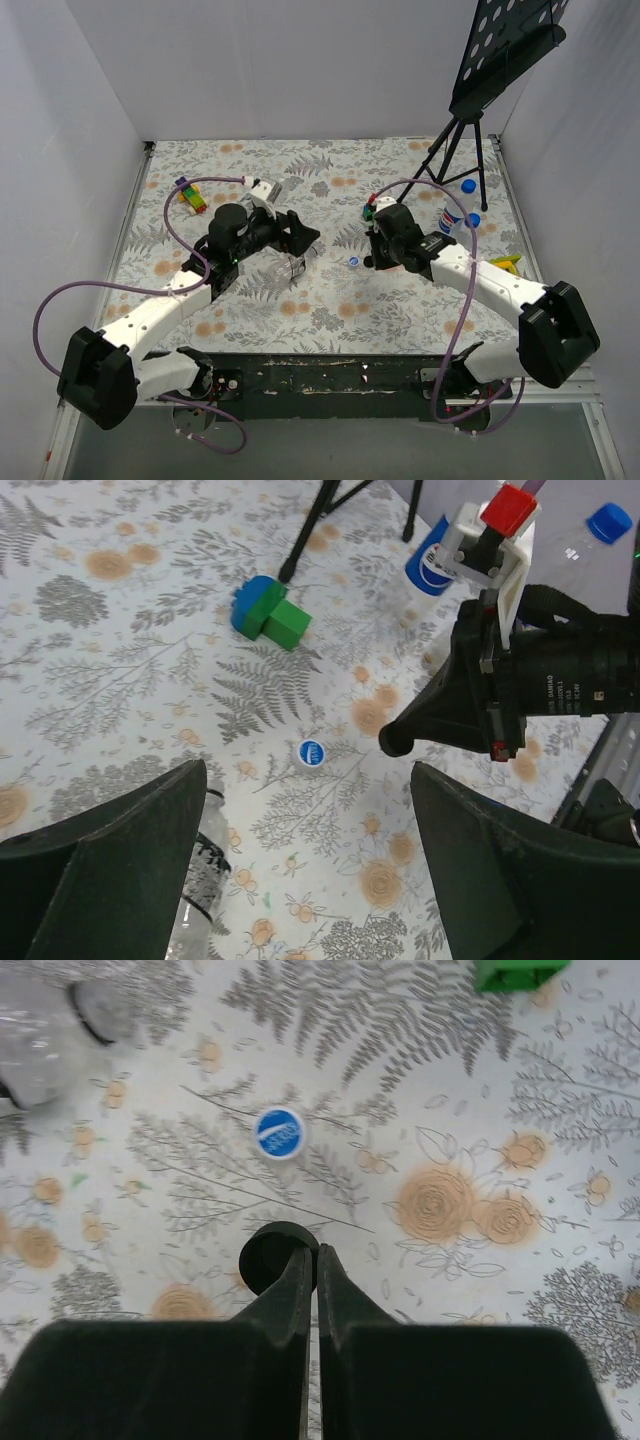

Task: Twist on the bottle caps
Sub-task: Place the plastic bottle at the center of the board, then adjust the bottle cap at the center of the board.

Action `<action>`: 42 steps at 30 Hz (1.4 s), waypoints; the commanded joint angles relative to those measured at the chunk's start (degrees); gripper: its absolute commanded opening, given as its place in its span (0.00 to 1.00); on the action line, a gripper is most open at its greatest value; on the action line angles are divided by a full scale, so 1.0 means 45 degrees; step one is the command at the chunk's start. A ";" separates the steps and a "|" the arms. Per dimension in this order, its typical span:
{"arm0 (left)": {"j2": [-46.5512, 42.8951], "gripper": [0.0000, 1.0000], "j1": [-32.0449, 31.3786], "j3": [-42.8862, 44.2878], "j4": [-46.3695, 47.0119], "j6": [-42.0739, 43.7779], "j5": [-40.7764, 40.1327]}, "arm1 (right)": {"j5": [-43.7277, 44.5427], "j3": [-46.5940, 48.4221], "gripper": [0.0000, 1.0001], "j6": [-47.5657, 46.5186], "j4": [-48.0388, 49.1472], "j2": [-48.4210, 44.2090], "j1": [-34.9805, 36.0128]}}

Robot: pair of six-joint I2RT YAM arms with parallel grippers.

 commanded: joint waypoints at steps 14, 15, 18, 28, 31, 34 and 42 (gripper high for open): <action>0.0957 0.58 -0.1678 -0.0046 0.0321 -0.1306 0.0960 | 0.3211 0.1982 0.01 0.0896 0.0775 -0.1231 0.3781; 0.0938 0.57 -0.1678 -0.0065 0.0321 -0.1306 0.0941 | 0.3191 0.1903 0.01 0.0915 0.0853 -0.1407 0.3761; 0.0996 0.54 -0.1678 -0.0027 0.0321 -0.1286 0.1115 | 0.3152 0.1766 0.01 0.1013 0.1029 -0.1740 0.3781; 0.1250 0.49 -0.1678 0.0032 0.0301 -0.1404 0.1312 | 0.3756 0.2155 0.01 0.0994 0.0933 -0.1273 0.4502; 0.1327 0.48 -0.1678 0.0051 0.0224 -0.1384 0.1118 | 0.4574 0.2565 0.01 0.0974 0.0620 -0.0844 0.5028; 0.1522 0.46 -0.1678 0.0188 -0.0069 -0.1326 0.0960 | 0.5084 0.2917 0.01 0.0935 0.0289 -0.0530 0.5342; 0.1738 0.41 -0.1698 0.0500 -0.0693 -0.0994 0.0648 | 0.5769 0.3504 0.01 0.0955 -0.0318 0.0036 0.5617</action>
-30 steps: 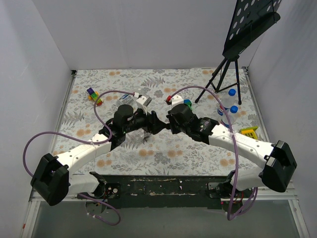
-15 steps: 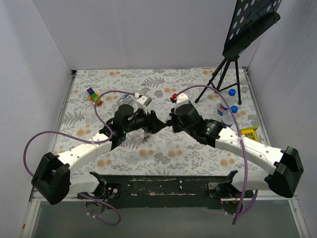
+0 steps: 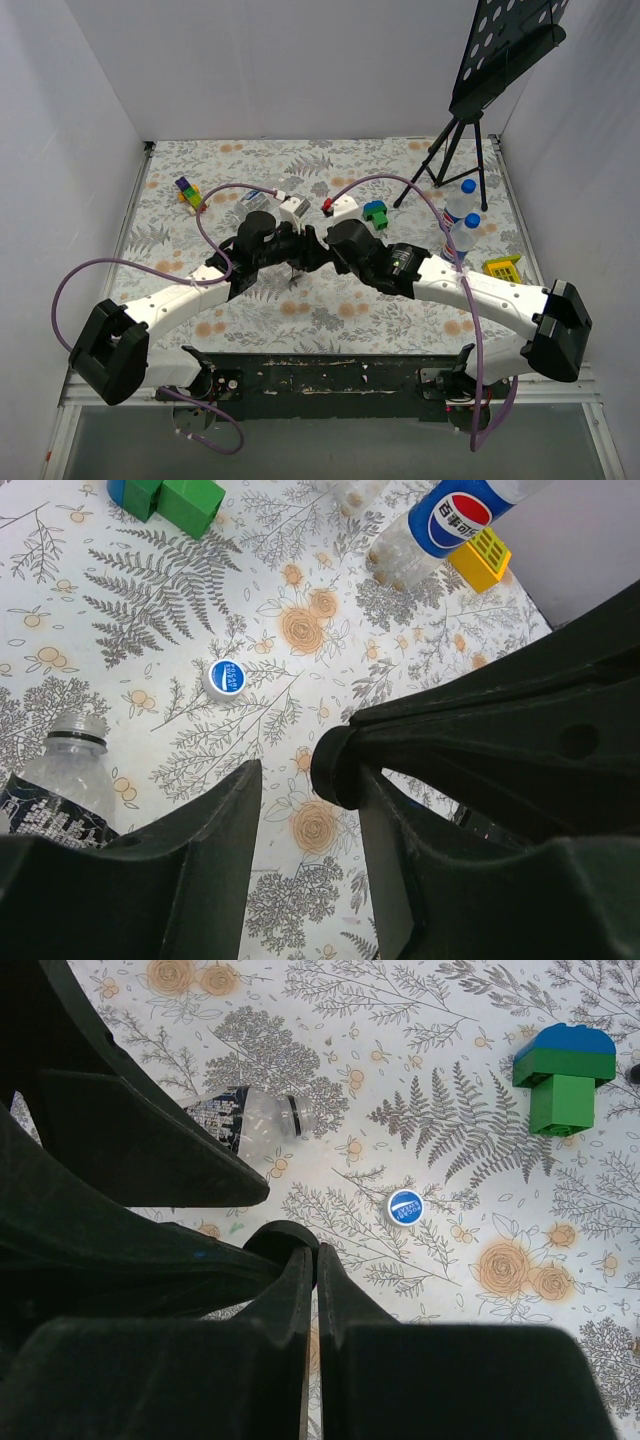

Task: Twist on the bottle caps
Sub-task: Adjust the bottle cap at the center of the board.

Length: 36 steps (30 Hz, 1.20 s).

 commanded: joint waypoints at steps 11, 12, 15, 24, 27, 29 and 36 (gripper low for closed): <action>0.0034 0.33 -0.0115 0.0608 -0.0808 0.0508 -0.0807 | 0.0990 0.1199 0.01 0.0046 -0.0241 0.0616 0.0499; 0.0073 0.32 -0.0134 0.0627 -0.0808 0.0489 -0.0807 | 0.1010 0.1277 0.01 0.0046 -0.0221 0.0714 0.0615; 0.0053 0.26 -0.0115 0.0608 -0.0827 0.0489 -0.0943 | 0.1108 0.1667 0.01 0.0027 -0.0396 0.1046 0.0831; -0.0083 0.00 -0.0115 0.0725 -0.1199 0.0704 -0.1549 | 0.0934 0.1728 0.13 -0.0012 -0.0301 0.0892 0.1027; -0.0297 0.00 -0.0076 0.0648 -0.1141 0.0743 -0.1647 | 0.0387 0.1202 0.31 -0.0499 0.0421 -0.0042 0.1007; -0.0473 0.00 0.0157 0.0531 -0.0927 0.0626 -0.1356 | -0.0353 0.0617 0.40 -0.0947 0.1491 -0.0824 0.0891; -0.1059 0.00 0.1816 -0.0269 0.1842 -0.0914 0.2838 | -0.5723 -0.2470 0.77 -0.3544 0.4953 -0.3949 -0.0670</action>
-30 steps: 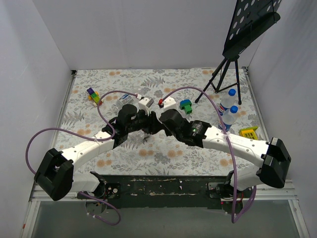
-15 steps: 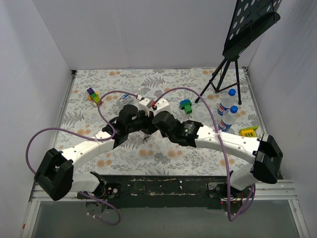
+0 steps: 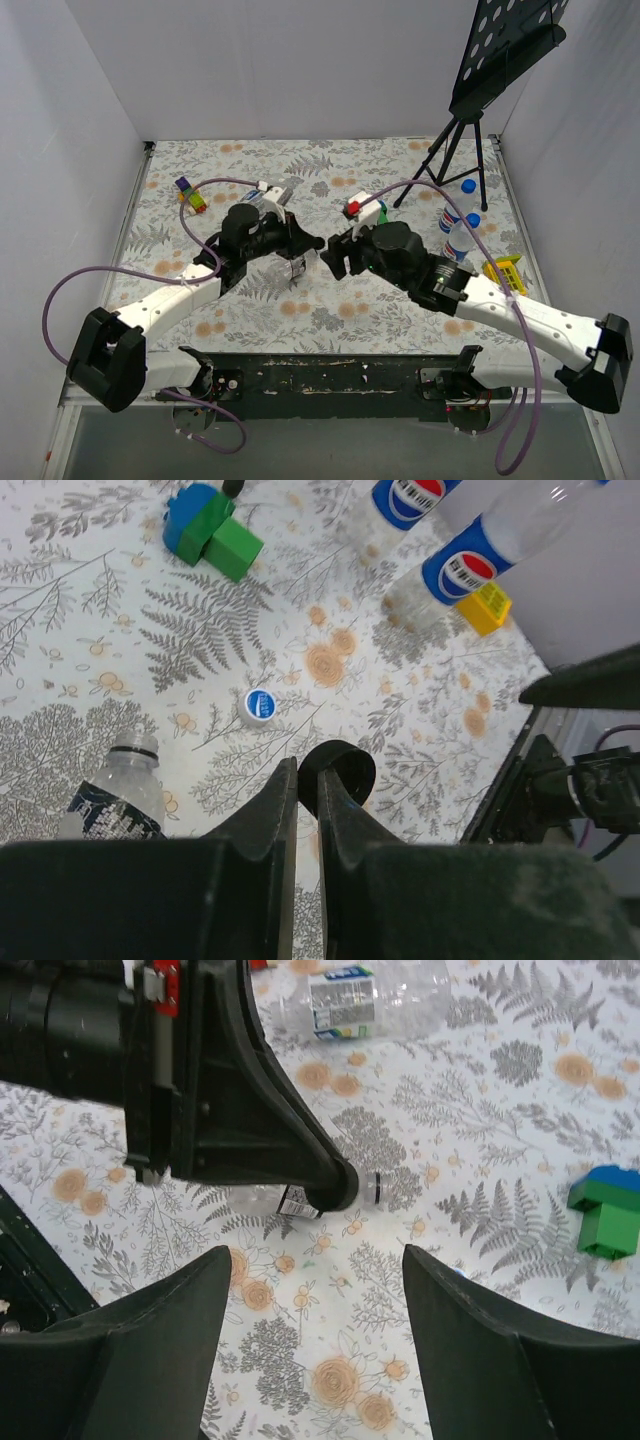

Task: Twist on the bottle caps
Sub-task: Adjust the bottle cap at the center of the board.

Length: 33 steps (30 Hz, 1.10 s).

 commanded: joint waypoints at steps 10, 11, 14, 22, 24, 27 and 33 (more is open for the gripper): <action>-0.1686 0.00 0.1487 -0.1641 0.7991 -0.3452 0.7763 | -0.7621 -0.2400 0.88 -0.5828 0.3559 -0.3800 -0.1019; -0.1667 0.00 0.1487 -0.1758 0.8695 -0.3785 0.8154 | -0.8050 -0.2498 0.88 -0.6160 0.3773 -0.3917 -0.1019; -0.1550 0.00 0.1507 -0.1993 1.0512 -0.4957 0.9015 | -0.8970 -0.2810 0.86 -0.6806 0.4554 -0.4211 -0.1077; -0.1550 0.00 0.1507 -0.2033 1.2588 -0.6717 0.8511 | -1.0261 -0.2382 0.80 -0.7784 0.5006 -0.3958 -0.1370; -0.1569 0.00 0.1507 -0.2033 1.2804 -0.7107 0.8141 | -1.0592 -0.2323 0.77 -0.7824 0.5219 -0.3860 -0.1468; -0.1608 0.00 0.1507 -0.2110 1.3173 -0.7711 0.7555 | -1.0866 -0.2401 0.75 -0.7746 0.5805 -0.3840 -0.1663; -0.1628 0.00 0.1487 -0.2384 1.3897 -0.9119 0.6421 | -1.1394 -0.2713 0.69 -0.7278 0.7152 -0.3879 -0.2054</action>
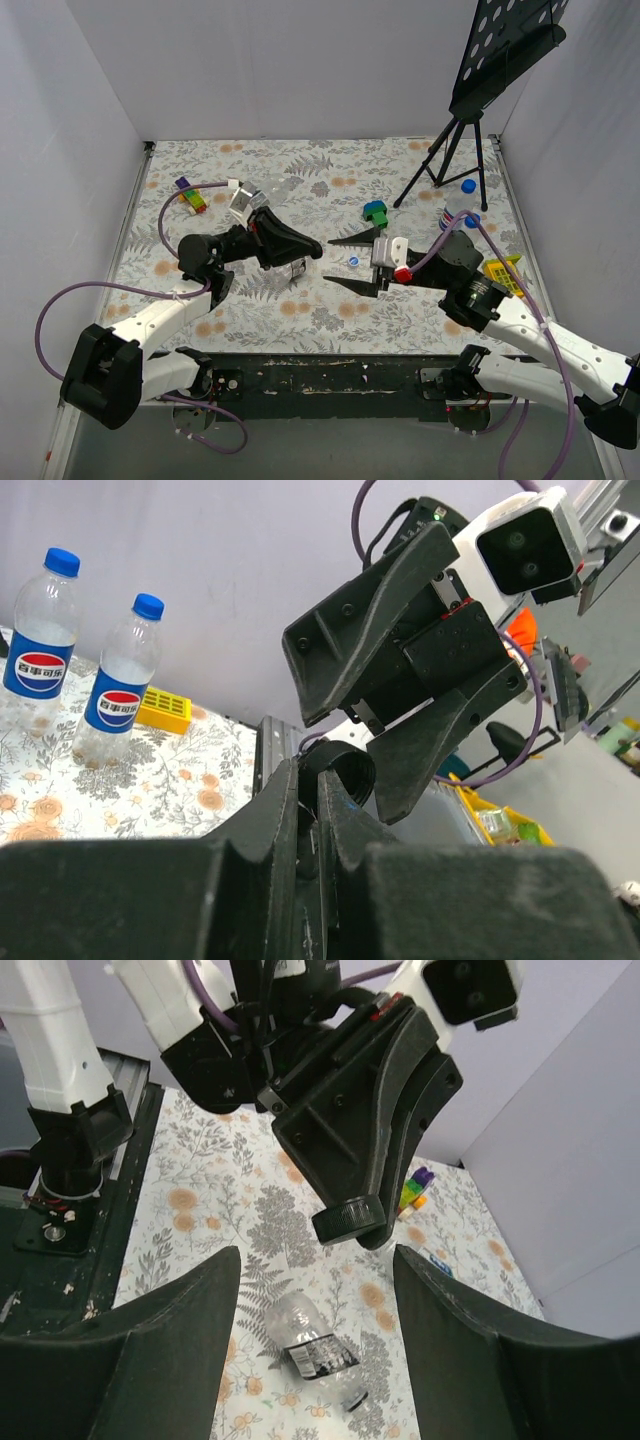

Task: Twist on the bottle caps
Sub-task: Adjust the bottle cap at the center of the board.

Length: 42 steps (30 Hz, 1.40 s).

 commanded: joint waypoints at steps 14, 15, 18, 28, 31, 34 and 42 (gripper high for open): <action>-0.0224 0.00 -0.0429 -0.0091 0.1266 -0.2937 -0.1803 | -0.1642 0.0133 0.63 0.0843 0.3613 0.0588 -0.0486; -0.0224 0.00 -0.0468 -0.0072 0.1228 -0.2995 -0.1822 | -0.1661 0.0114 0.63 0.0881 0.3671 0.0627 -0.0506; -0.0204 0.00 -0.0565 -0.0091 0.1266 -0.3074 -0.1881 | -0.1739 0.0113 0.62 0.0940 0.3828 0.0705 -0.0584; -0.0126 0.00 -0.0917 0.0006 0.1169 -0.3113 -0.1920 | -0.2266 0.0036 0.54 0.1350 0.4375 0.0959 -0.0740; -0.0107 0.00 -0.0995 0.0045 0.1228 -0.3113 -0.1900 | -0.2364 0.0055 0.52 0.1409 0.4414 0.1018 -0.0779; -0.0106 0.00 -0.1093 0.0084 0.1208 -0.3132 -0.1881 | -0.2442 0.0074 0.47 0.1429 0.4414 0.1037 -0.0799; -0.0048 0.00 -0.1171 0.0065 0.1578 -0.3600 -0.1842 | -0.2716 0.0035 0.42 0.1526 0.4414 0.1115 -0.0858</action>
